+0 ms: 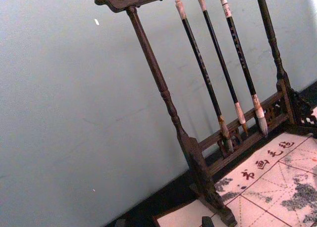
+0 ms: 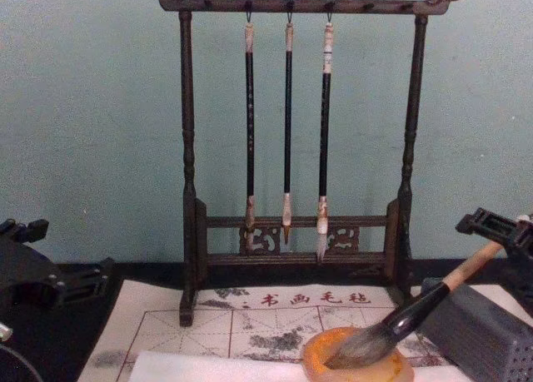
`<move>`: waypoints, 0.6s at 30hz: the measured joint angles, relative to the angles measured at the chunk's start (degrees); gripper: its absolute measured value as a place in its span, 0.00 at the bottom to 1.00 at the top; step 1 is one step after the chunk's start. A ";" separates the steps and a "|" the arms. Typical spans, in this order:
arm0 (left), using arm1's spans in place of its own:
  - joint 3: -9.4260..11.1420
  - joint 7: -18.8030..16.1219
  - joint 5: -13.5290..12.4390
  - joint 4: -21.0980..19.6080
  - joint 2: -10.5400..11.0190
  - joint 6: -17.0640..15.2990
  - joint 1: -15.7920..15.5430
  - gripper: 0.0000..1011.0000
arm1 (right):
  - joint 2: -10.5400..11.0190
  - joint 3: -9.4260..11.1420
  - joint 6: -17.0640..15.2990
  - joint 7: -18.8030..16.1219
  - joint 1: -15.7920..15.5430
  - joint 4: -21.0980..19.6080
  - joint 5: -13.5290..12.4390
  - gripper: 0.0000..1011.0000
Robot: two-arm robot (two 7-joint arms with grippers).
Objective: Pick up the brush from the inkstone, write on the paper, then place the brush back to its original position.
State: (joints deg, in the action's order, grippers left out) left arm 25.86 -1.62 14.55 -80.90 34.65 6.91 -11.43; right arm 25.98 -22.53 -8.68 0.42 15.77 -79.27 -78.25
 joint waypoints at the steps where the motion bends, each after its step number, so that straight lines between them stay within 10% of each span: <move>1: 0.00 0.00 0.00 0.00 0.00 0.00 0.00 0.99 | 0.18 0.04 0.04 0.08 -0.20 -0.24 -0.14 0.99; 11: 0.00 0.00 0.00 0.00 0.00 0.00 0.00 0.99 | 4.05 0.57 0.89 0.80 -4.67 -6.17 -1.85 0.99; 18: 0.00 0.00 0.00 0.00 0.00 0.00 0.00 0.99 | 7.36 -0.32 4.45 0.95 -7.95 -11.05 3.98 0.99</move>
State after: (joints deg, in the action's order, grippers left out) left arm 25.86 -1.62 14.55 -80.90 34.65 6.91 -11.43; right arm 33.34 -22.85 -4.23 1.37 7.82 -90.32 -74.26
